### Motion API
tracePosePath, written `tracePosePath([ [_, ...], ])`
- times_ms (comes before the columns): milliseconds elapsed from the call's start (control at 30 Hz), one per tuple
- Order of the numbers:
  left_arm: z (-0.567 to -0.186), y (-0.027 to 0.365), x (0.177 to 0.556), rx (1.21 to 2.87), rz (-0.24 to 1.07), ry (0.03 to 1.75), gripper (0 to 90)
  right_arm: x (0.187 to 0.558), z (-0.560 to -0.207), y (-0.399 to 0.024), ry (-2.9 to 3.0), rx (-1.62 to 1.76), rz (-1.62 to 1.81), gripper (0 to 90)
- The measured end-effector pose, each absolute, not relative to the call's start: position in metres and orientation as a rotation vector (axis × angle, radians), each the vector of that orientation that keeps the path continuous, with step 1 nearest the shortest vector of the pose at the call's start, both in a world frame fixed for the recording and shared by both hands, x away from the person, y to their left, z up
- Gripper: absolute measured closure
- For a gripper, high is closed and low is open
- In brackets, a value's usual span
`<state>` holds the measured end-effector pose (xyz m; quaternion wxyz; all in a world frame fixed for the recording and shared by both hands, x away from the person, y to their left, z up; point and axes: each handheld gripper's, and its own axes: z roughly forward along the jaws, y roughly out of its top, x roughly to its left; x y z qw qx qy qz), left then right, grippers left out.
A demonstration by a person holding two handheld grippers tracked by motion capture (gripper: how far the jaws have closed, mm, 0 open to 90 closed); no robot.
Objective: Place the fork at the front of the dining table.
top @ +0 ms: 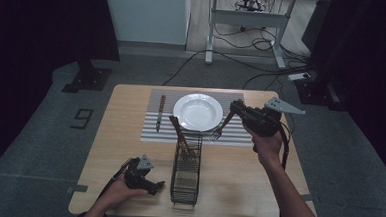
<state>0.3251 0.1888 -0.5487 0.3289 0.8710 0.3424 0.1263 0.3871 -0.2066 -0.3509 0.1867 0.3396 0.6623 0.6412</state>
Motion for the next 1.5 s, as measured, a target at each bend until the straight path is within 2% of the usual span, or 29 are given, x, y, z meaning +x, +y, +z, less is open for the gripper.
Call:
tracePosePath([
  [500, -0.549, 0.189, 0.325, 2.281, 0.329, 0.894, 0.0, 0.413, -0.383, -0.22, 1.882, 1.086, 1.6, 80.6],
  [1500, -0.549, 0.189, 0.325, 2.282, 0.327, 0.892, 0.0, 0.45, -0.419, -0.227, 1.87, 1.198, 1.389, 80.6],
])
